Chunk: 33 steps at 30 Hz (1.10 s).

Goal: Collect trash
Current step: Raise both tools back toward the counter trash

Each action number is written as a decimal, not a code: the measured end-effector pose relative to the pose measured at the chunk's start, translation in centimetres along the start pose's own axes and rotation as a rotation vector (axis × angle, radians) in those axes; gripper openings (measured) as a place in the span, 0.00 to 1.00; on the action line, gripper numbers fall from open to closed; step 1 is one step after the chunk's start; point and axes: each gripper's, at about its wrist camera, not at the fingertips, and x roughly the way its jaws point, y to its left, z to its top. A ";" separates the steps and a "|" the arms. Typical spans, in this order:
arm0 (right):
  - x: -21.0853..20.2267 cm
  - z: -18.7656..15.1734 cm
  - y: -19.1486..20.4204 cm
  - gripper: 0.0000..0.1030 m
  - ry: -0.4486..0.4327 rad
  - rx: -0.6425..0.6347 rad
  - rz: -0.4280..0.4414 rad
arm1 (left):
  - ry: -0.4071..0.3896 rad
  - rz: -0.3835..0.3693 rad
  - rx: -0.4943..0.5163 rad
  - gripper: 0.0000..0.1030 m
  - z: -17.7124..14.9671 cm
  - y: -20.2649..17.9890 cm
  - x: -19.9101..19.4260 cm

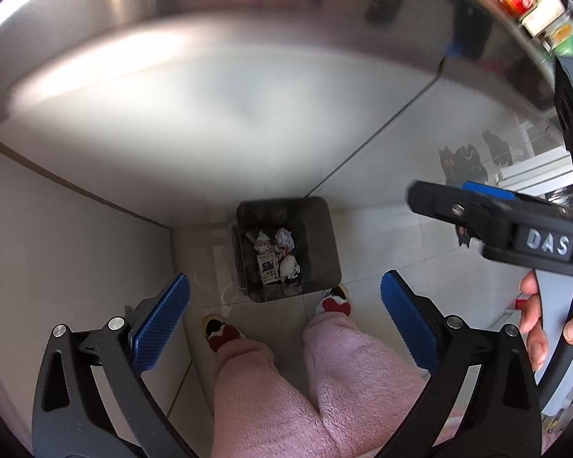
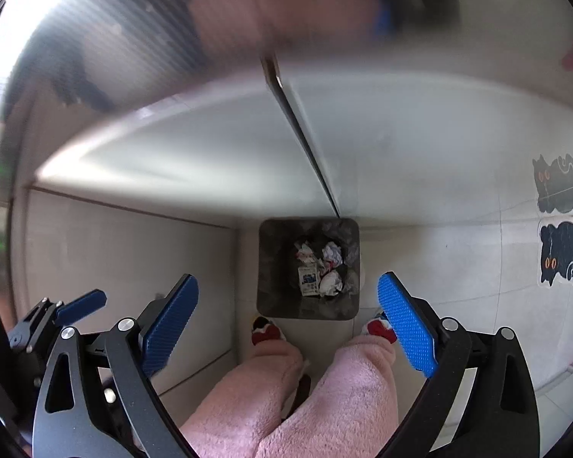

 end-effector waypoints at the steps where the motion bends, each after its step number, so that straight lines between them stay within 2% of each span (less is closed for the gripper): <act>1: -1.0 -0.1 0.2 0.93 -0.014 -0.009 -0.001 | -0.013 -0.001 0.000 0.92 0.1 0.1 -0.8; 13: -13.6 0.4 0.9 0.94 -0.237 -0.096 -0.013 | -0.185 0.008 0.046 0.92 2.5 -1.1 -12.3; 18: -16.5 2.1 0.5 0.94 -0.320 -0.111 0.011 | -0.254 0.006 0.088 0.92 4.8 -2.0 -15.2; 25: -19.0 6.4 -0.4 0.93 -0.407 -0.144 -0.007 | -0.288 -0.007 0.068 0.91 9.0 -2.3 -16.6; 29: -19.0 9.4 -0.9 0.88 -0.422 -0.169 -0.025 | -0.288 -0.004 0.042 0.83 11.8 -2.6 -16.3; 33: -18.2 12.0 -1.5 0.87 -0.420 -0.209 -0.048 | -0.286 0.007 0.031 0.81 14.3 -2.8 -15.3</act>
